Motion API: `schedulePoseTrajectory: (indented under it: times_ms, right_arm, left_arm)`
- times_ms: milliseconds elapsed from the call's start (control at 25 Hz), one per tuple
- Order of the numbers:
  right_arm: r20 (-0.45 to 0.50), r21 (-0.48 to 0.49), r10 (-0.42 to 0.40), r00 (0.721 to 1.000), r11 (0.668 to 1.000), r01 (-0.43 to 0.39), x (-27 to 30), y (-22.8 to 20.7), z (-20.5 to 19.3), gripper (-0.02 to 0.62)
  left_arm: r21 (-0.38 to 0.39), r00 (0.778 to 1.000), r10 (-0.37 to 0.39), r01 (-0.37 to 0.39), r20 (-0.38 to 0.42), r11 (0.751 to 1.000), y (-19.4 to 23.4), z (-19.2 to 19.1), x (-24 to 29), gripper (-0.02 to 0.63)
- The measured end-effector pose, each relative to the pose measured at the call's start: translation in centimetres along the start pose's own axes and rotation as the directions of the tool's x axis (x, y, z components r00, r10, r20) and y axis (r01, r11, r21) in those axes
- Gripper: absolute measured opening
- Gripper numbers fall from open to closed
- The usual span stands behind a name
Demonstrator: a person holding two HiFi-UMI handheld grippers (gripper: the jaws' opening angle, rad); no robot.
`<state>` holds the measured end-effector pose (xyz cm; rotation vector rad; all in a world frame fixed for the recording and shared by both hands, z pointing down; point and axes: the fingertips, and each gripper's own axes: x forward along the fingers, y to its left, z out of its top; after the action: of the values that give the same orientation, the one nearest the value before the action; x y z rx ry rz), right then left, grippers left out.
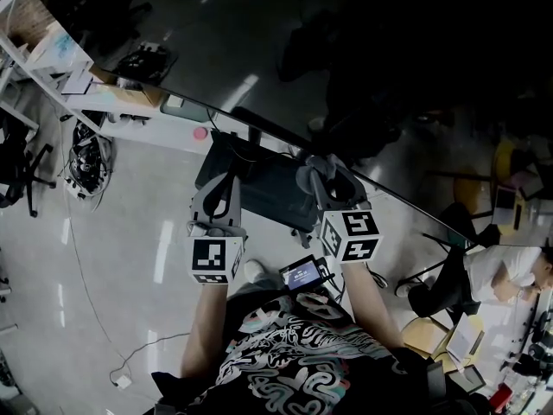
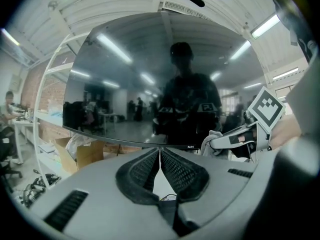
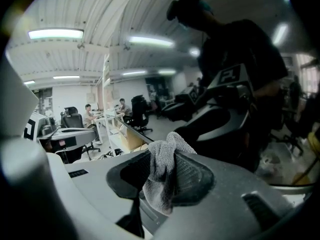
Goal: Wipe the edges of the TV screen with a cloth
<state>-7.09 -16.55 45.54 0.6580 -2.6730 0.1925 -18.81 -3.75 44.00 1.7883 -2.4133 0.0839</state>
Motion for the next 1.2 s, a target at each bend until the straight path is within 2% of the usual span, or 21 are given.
schedulePoseTrajectory:
  times_ms: [760, 1200]
  right_arm:
    - [0.013, 0.039, 0.021, 1.000, 0.999, -0.021, 2.4, 2.4, 0.2, 0.141]
    - [0.023, 0.058, 0.042, 0.999, 0.997, -0.043, 3.2, 3.0, 0.5, 0.141]
  left_arm:
    - [-0.027, 0.999, 0.044, -0.044, 0.004, 0.999, 3.5, -1.1, -1.4, 0.023]
    - [-0.013, 0.996, 0.088, -0.087, 0.014, 0.996, 4.5, -0.1, -2.9, 0.023]
